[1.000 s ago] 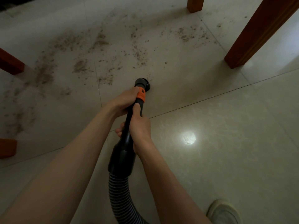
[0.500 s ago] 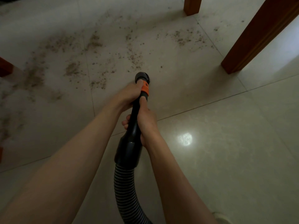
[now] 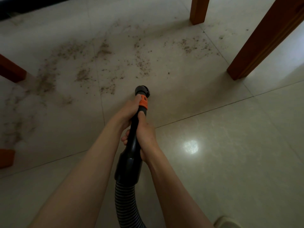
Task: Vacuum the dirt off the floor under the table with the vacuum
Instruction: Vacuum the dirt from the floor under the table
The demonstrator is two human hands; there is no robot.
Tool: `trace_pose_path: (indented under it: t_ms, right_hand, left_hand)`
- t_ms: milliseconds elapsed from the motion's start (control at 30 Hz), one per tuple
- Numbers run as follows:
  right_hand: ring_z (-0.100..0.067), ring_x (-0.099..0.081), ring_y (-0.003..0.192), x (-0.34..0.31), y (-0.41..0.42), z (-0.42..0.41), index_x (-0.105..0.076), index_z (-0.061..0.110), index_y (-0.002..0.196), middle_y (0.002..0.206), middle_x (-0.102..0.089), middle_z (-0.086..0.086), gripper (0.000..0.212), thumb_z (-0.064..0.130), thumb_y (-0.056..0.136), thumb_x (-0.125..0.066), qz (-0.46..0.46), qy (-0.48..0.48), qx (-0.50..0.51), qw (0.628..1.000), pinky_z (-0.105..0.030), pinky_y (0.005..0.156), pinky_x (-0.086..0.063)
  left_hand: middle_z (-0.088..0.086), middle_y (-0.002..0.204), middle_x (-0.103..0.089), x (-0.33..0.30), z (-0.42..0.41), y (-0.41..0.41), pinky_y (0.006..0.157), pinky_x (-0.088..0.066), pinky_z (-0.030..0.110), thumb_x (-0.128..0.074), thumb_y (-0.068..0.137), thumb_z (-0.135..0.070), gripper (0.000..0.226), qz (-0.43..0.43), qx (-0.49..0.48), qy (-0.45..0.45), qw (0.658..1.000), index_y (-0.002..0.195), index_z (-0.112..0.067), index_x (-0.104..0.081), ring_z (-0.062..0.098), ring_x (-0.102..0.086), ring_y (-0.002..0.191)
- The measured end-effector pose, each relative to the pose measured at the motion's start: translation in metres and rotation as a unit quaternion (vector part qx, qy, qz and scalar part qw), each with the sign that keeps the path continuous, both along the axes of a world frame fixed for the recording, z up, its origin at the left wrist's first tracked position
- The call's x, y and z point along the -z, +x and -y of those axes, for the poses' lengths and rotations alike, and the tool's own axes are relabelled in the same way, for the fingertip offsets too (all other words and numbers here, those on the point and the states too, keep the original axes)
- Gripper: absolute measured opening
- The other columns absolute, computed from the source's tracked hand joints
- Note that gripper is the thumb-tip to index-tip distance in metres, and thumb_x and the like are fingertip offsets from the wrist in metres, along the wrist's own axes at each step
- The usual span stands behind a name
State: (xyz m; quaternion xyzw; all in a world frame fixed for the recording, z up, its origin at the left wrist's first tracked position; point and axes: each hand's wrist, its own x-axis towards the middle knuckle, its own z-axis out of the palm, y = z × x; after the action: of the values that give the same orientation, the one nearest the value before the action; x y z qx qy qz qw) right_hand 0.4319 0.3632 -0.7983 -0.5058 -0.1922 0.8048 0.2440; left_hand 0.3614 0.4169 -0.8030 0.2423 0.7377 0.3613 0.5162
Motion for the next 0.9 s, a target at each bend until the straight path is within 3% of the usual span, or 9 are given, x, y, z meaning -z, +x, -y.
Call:
trace_pose_path:
  t_ms: [333, 633, 900]
  right_hand:
    - [-0.018, -0.053, 0.038, -0.002, -0.012, 0.005, -0.054, 0.000, 0.096, 0.054, -0.051, -0.010, 0.045, 0.041, 0.100, -0.038, 0.006, 0.016, -0.040, 0.999, -0.021, 0.039, -0.044]
    - [-0.018, -0.054, 0.039, 0.003, -0.009, -0.025, -0.054, 0.008, 0.085, 0.054, -0.053, -0.009, 0.040, 0.041, 0.101, -0.037, 0.024, 0.042, -0.037, 0.998, -0.022, 0.040, -0.045]
    - [-0.017, -0.054, 0.036, 0.008, -0.011, -0.049, -0.053, 0.005, 0.085, 0.056, -0.053, -0.011, 0.040, 0.039, 0.100, -0.038, 0.026, 0.062, -0.050, 0.996, -0.019, 0.038, -0.044]
  left_hand:
    - [0.008, 0.074, -0.048, -0.004, 0.010, -0.020, 0.056, -0.037, 0.026, -0.032, 0.100, -0.025, 0.033, 0.012, -0.029, -0.019, 0.999, 0.076, -0.011, -0.049, 0.015, -0.044, 0.062]
    - [0.008, 0.074, -0.047, 0.001, -0.022, -0.018, 0.056, -0.039, 0.026, -0.029, 0.102, -0.026, 0.034, 0.004, -0.010, -0.021, 1.000, 0.084, -0.006, -0.049, 0.016, -0.046, 0.063]
    - [0.007, 0.073, -0.048, 0.011, -0.045, -0.025, 0.054, -0.039, 0.026, -0.031, 0.102, -0.030, 0.035, 0.022, -0.043, -0.021, 0.999, 0.080, -0.009, -0.049, 0.016, -0.046, 0.061]
